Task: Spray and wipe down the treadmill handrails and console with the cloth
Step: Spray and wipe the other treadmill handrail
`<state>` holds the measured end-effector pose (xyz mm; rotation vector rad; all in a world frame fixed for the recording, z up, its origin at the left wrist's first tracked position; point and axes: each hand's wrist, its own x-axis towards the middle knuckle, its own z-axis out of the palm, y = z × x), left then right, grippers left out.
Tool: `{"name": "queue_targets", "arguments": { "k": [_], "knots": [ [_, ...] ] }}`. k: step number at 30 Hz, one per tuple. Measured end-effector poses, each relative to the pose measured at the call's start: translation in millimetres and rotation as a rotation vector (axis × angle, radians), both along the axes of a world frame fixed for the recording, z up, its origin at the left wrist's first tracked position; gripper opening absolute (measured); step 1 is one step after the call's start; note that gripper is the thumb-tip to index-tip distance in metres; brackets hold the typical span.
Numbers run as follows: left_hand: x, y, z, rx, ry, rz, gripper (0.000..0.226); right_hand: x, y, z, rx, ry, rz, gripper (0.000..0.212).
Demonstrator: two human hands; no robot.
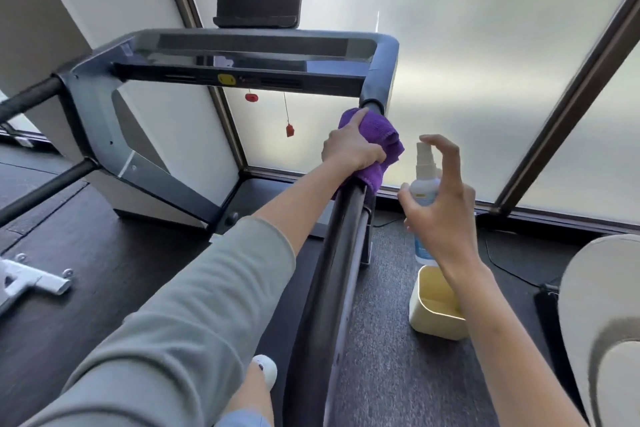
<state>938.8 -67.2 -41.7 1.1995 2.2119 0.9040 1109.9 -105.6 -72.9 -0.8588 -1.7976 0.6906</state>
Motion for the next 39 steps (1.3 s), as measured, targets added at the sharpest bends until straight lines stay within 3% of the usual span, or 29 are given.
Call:
{"name": "queue_targets", "arguments": {
  "k": [12, 15, 19, 25, 39],
  "knots": [
    [-13.4, 23.8, 0.4, 0.031, -0.190, -0.029, 0.093, 16.5, -19.5, 8.2, 0.040, 0.022, -0.081, 0.065],
    [-12.7, 10.9, -5.4, 0.123, -0.377, -0.023, 0.088, 24.5, -31.8, 6.4, 0.024, 0.010, -0.073, 0.066],
    [-10.5, -10.6, -11.3, 0.216, -0.626, -0.031, 0.063, 28.2, -44.8, 5.2, 0.006, 0.013, -0.068, 0.067],
    [2.0, -58.6, -17.5, 0.150, -0.956, -0.027, 0.046, 23.2, -63.2, 2.2, 0.017, 0.010, -0.044, 0.065],
    [42.1, -189.9, -20.4, 0.156, -0.993, -0.012, 0.018, 41.4, -127.0, -3.1, 0.008, 0.031, 0.040, 0.066]
  ]
}}
